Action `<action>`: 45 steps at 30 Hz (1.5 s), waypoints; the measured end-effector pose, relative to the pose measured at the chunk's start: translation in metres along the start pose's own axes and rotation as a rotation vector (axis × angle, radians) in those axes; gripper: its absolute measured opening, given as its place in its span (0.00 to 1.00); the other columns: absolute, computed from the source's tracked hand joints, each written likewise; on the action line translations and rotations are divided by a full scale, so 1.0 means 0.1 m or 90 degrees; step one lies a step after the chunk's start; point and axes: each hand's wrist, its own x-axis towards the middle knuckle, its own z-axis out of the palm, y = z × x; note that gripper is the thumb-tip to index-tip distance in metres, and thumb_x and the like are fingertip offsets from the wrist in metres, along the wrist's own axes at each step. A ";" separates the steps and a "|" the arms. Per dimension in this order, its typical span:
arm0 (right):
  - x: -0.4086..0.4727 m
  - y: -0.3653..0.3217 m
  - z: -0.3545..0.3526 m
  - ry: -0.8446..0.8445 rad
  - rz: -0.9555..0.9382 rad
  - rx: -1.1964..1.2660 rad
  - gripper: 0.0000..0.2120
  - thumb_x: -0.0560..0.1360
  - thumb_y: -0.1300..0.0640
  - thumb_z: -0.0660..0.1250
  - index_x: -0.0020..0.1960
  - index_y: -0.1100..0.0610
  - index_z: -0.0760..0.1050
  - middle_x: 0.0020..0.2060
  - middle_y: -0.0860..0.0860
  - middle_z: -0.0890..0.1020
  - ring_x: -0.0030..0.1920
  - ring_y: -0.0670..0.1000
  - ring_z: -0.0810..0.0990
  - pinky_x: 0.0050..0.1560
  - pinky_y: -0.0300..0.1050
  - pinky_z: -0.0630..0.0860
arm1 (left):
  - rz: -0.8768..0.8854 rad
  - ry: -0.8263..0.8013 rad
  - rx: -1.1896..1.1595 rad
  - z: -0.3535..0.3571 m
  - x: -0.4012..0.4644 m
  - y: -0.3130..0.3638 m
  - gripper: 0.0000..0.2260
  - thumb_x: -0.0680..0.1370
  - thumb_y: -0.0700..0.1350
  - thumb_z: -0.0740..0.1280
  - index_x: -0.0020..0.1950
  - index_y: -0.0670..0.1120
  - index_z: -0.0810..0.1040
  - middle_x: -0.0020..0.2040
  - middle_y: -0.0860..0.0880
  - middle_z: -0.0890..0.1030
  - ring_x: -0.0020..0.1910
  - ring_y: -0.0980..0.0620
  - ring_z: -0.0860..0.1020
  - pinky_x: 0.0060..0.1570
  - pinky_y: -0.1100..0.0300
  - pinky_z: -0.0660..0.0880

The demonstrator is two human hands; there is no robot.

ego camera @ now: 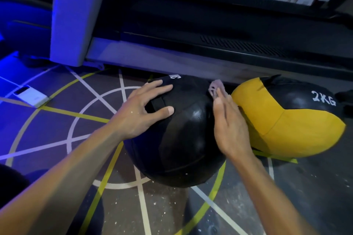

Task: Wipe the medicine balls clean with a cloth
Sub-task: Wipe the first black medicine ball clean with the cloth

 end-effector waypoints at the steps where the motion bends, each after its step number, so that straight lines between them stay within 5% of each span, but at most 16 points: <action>1: 0.05 -0.03 -0.03 0.005 0.015 0.013 0.29 0.85 0.37 0.44 0.82 0.45 0.57 0.81 0.37 0.57 0.81 0.40 0.52 0.81 0.53 0.55 | 0.000 0.002 0.007 0.01 -0.02 0.01 0.31 0.71 0.72 0.65 0.74 0.70 0.68 0.79 0.67 0.61 0.81 0.60 0.53 0.79 0.49 0.53; 6: -0.69 -0.51 0.18 -0.149 -0.201 -0.151 0.31 0.84 0.35 0.41 0.83 0.45 0.52 0.82 0.41 0.51 0.81 0.40 0.41 0.82 0.47 0.43 | 0.016 0.020 0.011 0.02 -0.04 0.01 0.30 0.71 0.69 0.64 0.74 0.70 0.68 0.79 0.65 0.63 0.81 0.58 0.55 0.80 0.48 0.54; 8: -0.74 -0.44 0.17 -0.129 -0.260 -0.208 0.28 0.85 0.38 0.40 0.82 0.45 0.54 0.82 0.42 0.53 0.81 0.41 0.43 0.82 0.49 0.48 | 0.018 0.015 0.012 0.03 -0.08 0.00 0.30 0.71 0.69 0.64 0.74 0.71 0.68 0.79 0.66 0.62 0.81 0.58 0.55 0.79 0.45 0.55; 13: -0.09 -0.17 -0.06 -0.013 -0.050 -0.062 0.28 0.85 0.39 0.42 0.82 0.45 0.57 0.80 0.37 0.54 0.80 0.39 0.50 0.81 0.52 0.55 | 0.001 -0.001 0.023 0.08 -0.16 0.09 0.30 0.72 0.74 0.62 0.74 0.74 0.65 0.77 0.73 0.58 0.80 0.62 0.51 0.78 0.37 0.52; 17: -0.61 -0.35 0.11 -0.113 -0.204 -0.136 0.29 0.85 0.38 0.42 0.83 0.46 0.52 0.82 0.41 0.51 0.82 0.43 0.45 0.81 0.52 0.52 | 0.010 0.019 0.031 0.05 -0.17 0.05 0.29 0.72 0.73 0.61 0.73 0.76 0.64 0.77 0.73 0.58 0.80 0.59 0.54 0.75 0.32 0.55; 20: -1.03 -0.14 0.22 -0.107 -0.319 -0.189 0.26 0.86 0.44 0.47 0.82 0.51 0.58 0.82 0.45 0.55 0.82 0.48 0.50 0.80 0.53 0.56 | 0.000 0.009 0.026 0.00 -0.14 -0.03 0.28 0.73 0.73 0.61 0.74 0.75 0.64 0.77 0.73 0.58 0.80 0.60 0.53 0.76 0.33 0.55; 26: -1.08 0.26 0.24 -0.025 -0.126 0.017 0.25 0.86 0.44 0.46 0.83 0.43 0.50 0.82 0.38 0.50 0.82 0.45 0.49 0.80 0.47 0.51 | -0.024 0.015 -0.017 -0.09 0.02 -0.12 0.29 0.72 0.73 0.63 0.73 0.73 0.67 0.78 0.69 0.61 0.80 0.59 0.56 0.79 0.45 0.55; 30: -0.63 0.35 0.12 0.061 0.142 0.222 0.27 0.84 0.40 0.47 0.82 0.43 0.52 0.81 0.36 0.52 0.80 0.36 0.49 0.82 0.52 0.51 | -0.015 0.022 0.011 -0.03 0.10 -0.10 0.30 0.71 0.74 0.62 0.74 0.72 0.68 0.78 0.69 0.62 0.79 0.59 0.57 0.74 0.56 0.53; 34: -0.99 0.17 0.34 0.040 0.072 0.193 0.28 0.85 0.41 0.46 0.83 0.43 0.45 0.80 0.32 0.44 0.81 0.39 0.42 0.81 0.50 0.46 | -0.019 0.024 0.031 -0.04 0.23 -0.13 0.31 0.72 0.76 0.60 0.75 0.71 0.66 0.78 0.67 0.62 0.79 0.55 0.58 0.78 0.47 0.56; 39: -1.47 0.12 0.56 -0.077 0.032 -0.025 0.27 0.79 0.29 0.32 0.74 0.29 0.26 0.75 0.31 0.28 0.78 0.37 0.31 0.76 0.41 0.42 | -0.035 0.017 0.035 -0.08 0.36 -0.13 0.31 0.73 0.76 0.60 0.75 0.69 0.67 0.79 0.63 0.63 0.79 0.55 0.59 0.79 0.46 0.57; 42: -1.10 0.24 0.46 0.029 0.050 0.047 0.28 0.84 0.37 0.42 0.81 0.37 0.36 0.79 0.31 0.36 0.80 0.39 0.36 0.80 0.46 0.44 | -0.044 0.024 0.046 -0.03 0.37 -0.09 0.28 0.76 0.72 0.63 0.75 0.68 0.68 0.78 0.62 0.63 0.77 0.54 0.59 0.76 0.54 0.55; 45: -0.83 0.19 0.41 0.071 0.057 0.099 0.30 0.84 0.38 0.45 0.83 0.43 0.42 0.80 0.33 0.41 0.81 0.39 0.38 0.80 0.43 0.45 | -0.055 0.039 0.066 -0.01 0.43 -0.03 0.25 0.79 0.68 0.64 0.76 0.68 0.67 0.79 0.61 0.63 0.77 0.50 0.60 0.76 0.52 0.56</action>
